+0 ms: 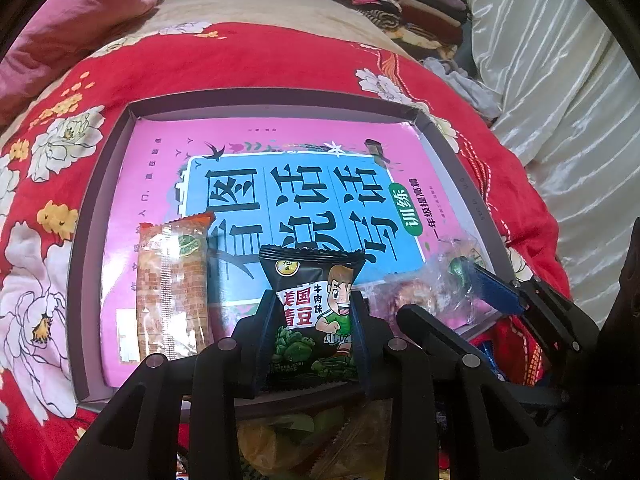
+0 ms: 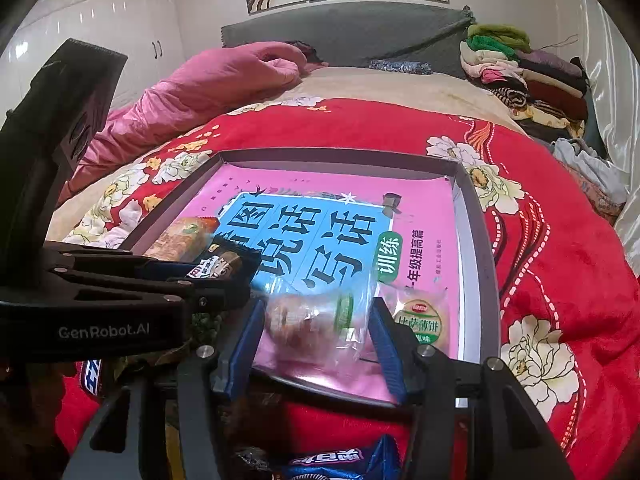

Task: Organize snacks
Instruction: 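Lower the pea snack bag into the tray with the left tool while the right tool lowers the clear bag, then open the left tool releasing the pea bag while the right tool releases the clear bag, then withdraw both tools from the tray toward the remaining snack pile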

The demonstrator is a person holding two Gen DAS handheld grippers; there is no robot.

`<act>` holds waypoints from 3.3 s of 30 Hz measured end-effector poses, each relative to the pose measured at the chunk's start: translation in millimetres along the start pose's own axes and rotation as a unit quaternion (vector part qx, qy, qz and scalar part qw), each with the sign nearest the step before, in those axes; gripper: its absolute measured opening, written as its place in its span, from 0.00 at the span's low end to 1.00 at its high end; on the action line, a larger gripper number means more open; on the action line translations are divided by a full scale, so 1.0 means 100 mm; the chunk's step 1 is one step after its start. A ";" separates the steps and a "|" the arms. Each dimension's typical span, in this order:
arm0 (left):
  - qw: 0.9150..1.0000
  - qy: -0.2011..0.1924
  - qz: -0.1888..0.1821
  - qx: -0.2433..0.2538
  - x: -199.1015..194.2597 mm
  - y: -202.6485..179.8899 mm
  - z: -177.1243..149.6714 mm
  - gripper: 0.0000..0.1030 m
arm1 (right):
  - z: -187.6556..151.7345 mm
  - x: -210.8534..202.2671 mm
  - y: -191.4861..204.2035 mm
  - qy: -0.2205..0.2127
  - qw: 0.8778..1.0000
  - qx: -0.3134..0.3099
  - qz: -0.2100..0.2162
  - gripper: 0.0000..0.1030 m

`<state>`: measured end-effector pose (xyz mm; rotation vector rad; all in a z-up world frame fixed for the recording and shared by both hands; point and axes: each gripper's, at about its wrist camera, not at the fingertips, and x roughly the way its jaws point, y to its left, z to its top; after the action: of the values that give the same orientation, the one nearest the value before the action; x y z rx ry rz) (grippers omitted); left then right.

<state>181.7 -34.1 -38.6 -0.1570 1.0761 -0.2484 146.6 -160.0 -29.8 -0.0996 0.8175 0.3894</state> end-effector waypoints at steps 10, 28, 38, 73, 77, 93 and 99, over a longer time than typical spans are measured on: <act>1.000 -0.006 0.001 -0.003 -0.04 0.02 0.01 0.35 | 0.01 -0.01 0.00 0.001 1.000 0.003 0.002 0.52; 1.000 -0.014 0.008 -0.010 -0.12 0.08 0.03 0.43 | 0.02 -0.05 -0.02 -0.005 1.000 0.013 0.005 0.56; 0.999 -0.022 0.008 -0.025 -0.23 0.18 0.05 0.50 | 0.03 -0.08 -0.04 -0.012 1.000 0.019 0.006 0.58; 0.997 -0.064 0.019 -0.046 -0.62 0.34 -0.05 0.77 | 0.11 -0.42 -0.01 -0.094 0.995 0.015 0.019 0.76; 0.996 -0.070 0.035 -0.042 -0.69 0.35 -0.06 0.77 | 0.11 -0.45 -0.03 -0.100 0.995 0.017 0.016 0.78; 0.994 -0.085 0.054 -0.040 -0.94 0.43 -0.13 0.77 | 0.12 -0.58 -0.12 -0.116 0.993 0.028 0.007 0.81; 0.994 -0.088 0.055 -0.041 -0.99 0.44 -0.15 0.78 | 0.11 -0.65 -0.15 -0.126 0.992 0.027 -0.002 0.84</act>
<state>129.0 35.9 27.3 -0.1898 0.9170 -0.0891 119.3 -190.6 24.0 -0.0009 0.5770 0.3675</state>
